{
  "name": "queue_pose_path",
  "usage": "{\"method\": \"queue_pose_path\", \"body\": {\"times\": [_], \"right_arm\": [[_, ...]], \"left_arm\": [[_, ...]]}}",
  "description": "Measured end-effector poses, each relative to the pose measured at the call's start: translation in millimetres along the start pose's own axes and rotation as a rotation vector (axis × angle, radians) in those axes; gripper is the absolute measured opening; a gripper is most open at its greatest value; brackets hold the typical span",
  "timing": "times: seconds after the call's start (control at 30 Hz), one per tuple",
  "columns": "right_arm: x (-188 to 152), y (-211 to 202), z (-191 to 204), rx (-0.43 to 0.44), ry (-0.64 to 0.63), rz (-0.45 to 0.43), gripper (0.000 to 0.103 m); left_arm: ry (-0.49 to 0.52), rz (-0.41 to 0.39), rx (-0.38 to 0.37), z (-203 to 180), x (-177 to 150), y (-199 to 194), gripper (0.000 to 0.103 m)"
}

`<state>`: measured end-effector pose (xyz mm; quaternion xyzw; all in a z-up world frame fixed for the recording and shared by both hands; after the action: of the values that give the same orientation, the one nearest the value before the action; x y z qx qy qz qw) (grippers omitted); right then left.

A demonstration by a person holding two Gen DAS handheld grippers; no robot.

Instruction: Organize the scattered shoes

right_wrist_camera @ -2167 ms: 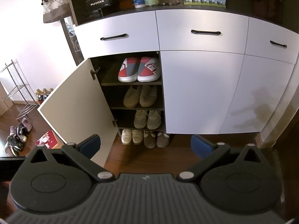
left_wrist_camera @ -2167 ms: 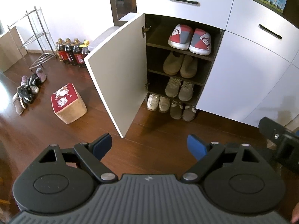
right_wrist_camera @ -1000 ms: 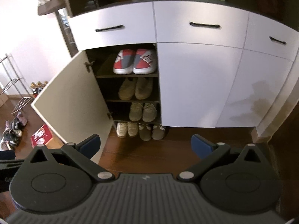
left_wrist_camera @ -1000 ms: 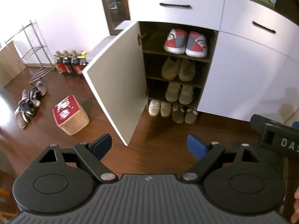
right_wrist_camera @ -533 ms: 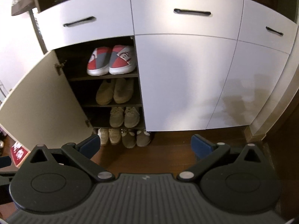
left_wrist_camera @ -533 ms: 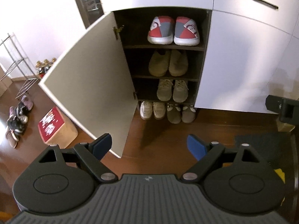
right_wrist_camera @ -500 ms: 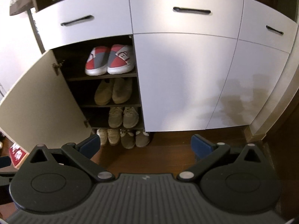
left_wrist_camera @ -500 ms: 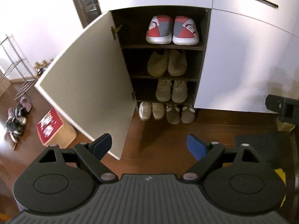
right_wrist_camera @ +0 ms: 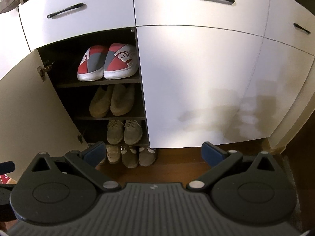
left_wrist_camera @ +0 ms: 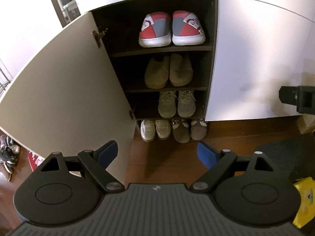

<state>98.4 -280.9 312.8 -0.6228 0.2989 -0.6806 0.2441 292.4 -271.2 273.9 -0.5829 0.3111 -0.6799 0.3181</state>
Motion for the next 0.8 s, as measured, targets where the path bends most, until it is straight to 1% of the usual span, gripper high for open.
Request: {"method": "queue_pose_path", "body": {"times": [0.23, 0.4, 0.53, 0.8], "right_arm": [[-16.6, 17.0, 3.2, 0.001, 0.006, 0.038, 0.102], [-27.7, 17.3, 6.9, 0.008, 0.013, 0.054, 0.102], [-31.4, 12.8, 8.9, 0.01, 0.02, 0.045, 0.102], [-30.2, 6.5, 13.0, -0.004, 0.007, 0.027, 0.102]], "left_arm": [[0.003, 0.03, -0.003, -1.6, -10.0, 20.2, 0.09], [-0.008, 0.048, 0.003, 1.5, -18.1, 28.2, 0.09], [-0.014, 0.05, 0.009, 5.3, -18.9, 30.6, 0.09], [-0.039, 0.036, 0.0, 12.0, -10.7, 29.9, 0.09]]}}
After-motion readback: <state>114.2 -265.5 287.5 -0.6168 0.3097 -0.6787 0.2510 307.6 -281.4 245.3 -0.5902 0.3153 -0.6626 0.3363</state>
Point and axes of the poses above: each gripper's, at about its wrist camera, not at the fingertips, and y roughly the way its jaws point, z to its left, x to its top, the point moved 8 cm from there along y, roughly the way its jaws point
